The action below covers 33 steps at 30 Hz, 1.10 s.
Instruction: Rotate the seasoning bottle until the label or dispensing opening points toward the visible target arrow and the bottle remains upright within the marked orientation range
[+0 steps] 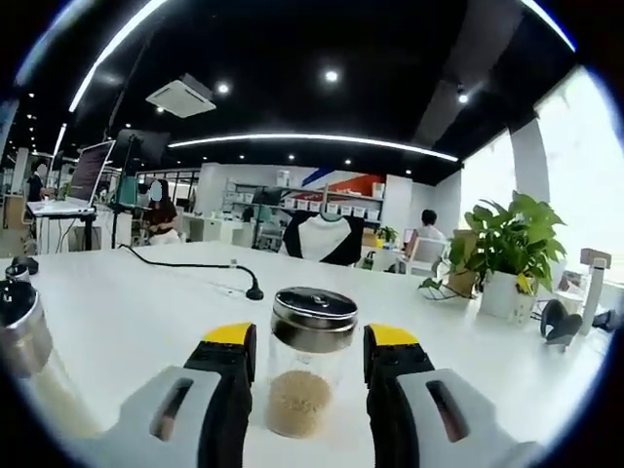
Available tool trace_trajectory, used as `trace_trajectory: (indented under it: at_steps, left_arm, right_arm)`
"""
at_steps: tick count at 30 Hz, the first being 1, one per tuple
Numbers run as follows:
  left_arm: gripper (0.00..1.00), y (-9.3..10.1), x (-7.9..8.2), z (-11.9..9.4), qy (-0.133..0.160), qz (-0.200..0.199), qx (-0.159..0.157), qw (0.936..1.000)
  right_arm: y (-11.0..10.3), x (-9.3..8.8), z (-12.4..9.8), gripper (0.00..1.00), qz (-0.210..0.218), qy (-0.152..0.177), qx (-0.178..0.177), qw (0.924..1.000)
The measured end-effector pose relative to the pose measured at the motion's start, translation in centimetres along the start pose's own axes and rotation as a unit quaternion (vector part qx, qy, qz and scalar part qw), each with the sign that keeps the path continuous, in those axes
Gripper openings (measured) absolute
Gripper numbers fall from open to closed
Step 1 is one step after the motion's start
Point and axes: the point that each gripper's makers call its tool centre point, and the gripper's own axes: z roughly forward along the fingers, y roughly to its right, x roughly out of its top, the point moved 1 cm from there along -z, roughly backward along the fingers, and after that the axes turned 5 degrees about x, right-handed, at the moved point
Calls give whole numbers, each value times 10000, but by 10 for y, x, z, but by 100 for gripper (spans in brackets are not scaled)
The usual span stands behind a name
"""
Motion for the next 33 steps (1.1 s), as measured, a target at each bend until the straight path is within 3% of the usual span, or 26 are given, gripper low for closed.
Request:
trace_trajectory:
  at_steps: [6,7,10,14,19,26,29,33]
  left_arm:
    - [100,-1,4,1,28,10,20,10000]
    - [100,-2,4,1,49,3,22,10000]
    - [100,-4,2,1,59,-32,18,10000]
    - [100,-5,-6,3,-19,-78,3,10000]
    - [100,-3,-11,5,-50,-122,-32,9999]
    - [100,-5,-11,4,-45,-109,-55,9999]
    - [100,-6,-9,4,-44,-69,-54,10000]
    - [100,-3,-4,6,48,-68,-89,9999]
  right_arm:
    - [6,1,10,42,374,72,-131,9992]
    - [4,2,13,42,704,205,-22,9973]
    - [10,-4,12,42,739,166,-57,9971]
    - [4,-2,11,38,694,245,189,9971]
    - [4,-3,10,37,677,95,247,9974]
    - [13,-4,-6,37,948,230,324,9947]
    - [13,3,-17,37,840,326,438,9950]
    - [8,18,-34,37,1133,556,757,9891]
